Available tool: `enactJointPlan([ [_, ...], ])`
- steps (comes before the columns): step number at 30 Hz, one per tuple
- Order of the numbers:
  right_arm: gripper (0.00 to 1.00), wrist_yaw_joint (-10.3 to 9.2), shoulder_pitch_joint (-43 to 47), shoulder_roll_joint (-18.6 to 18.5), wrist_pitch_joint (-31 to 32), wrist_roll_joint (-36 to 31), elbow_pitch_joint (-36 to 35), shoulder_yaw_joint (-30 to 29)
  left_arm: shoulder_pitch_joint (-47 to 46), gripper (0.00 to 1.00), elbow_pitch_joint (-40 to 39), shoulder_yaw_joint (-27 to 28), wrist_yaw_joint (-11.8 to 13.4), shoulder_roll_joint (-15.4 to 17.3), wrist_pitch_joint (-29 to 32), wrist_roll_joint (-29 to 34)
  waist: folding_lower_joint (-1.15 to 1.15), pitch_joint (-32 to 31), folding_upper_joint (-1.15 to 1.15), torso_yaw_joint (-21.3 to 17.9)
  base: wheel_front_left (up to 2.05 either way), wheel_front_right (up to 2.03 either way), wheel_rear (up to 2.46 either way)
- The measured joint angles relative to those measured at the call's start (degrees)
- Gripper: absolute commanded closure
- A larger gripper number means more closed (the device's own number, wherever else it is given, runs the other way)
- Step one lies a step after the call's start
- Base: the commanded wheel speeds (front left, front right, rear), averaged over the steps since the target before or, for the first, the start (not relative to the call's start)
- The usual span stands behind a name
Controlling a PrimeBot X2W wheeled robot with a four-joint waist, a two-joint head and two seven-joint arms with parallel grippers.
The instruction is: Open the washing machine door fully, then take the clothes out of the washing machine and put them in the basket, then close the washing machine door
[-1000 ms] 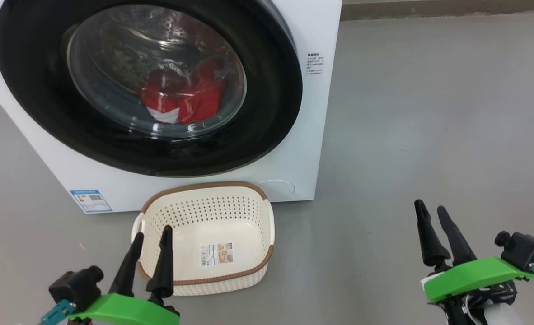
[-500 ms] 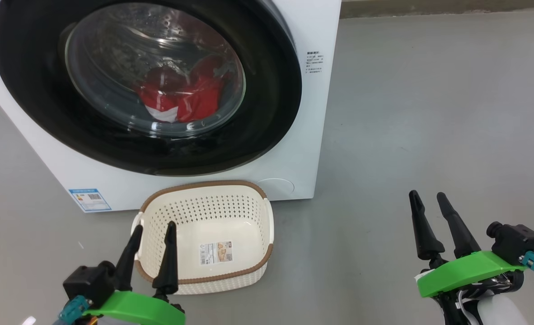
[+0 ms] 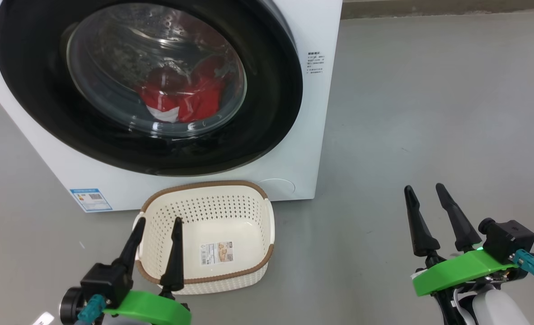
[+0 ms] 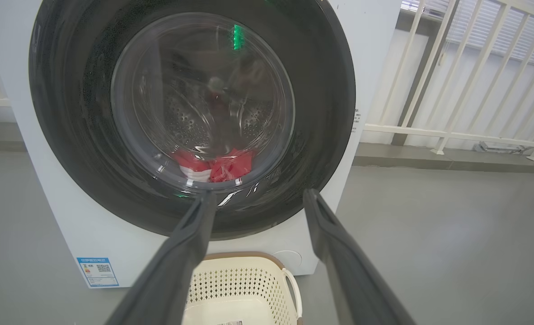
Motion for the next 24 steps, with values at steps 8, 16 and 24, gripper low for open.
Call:
enactJointPlan([
  [8,0.0,0.24,-0.5,-0.1,-1.2,-4.7,-0.5,0.3,0.0,0.0,0.0,-0.6,0.7,0.0,-1.1,5.1,0.0,-0.1,0.0,0.2,0.0,0.0,0.0],
  [16,0.0,0.25,-0.5,-0.2,-1.8,-6.9,-0.6,0.8,0.0,0.0,-0.2,-1.1,0.9,0.2,-1.6,7.6,0.0,-0.3,0.0,0.2,0.0,0.0,0.0],
  [24,0.0,0.25,-0.5,-0.2,-1.8,-6.9,-0.7,0.9,0.0,0.0,-0.4,-1.2,0.9,0.2,-1.6,7.5,0.0,0.3,0.0,0.1,0.0,0.0,0.0],
])
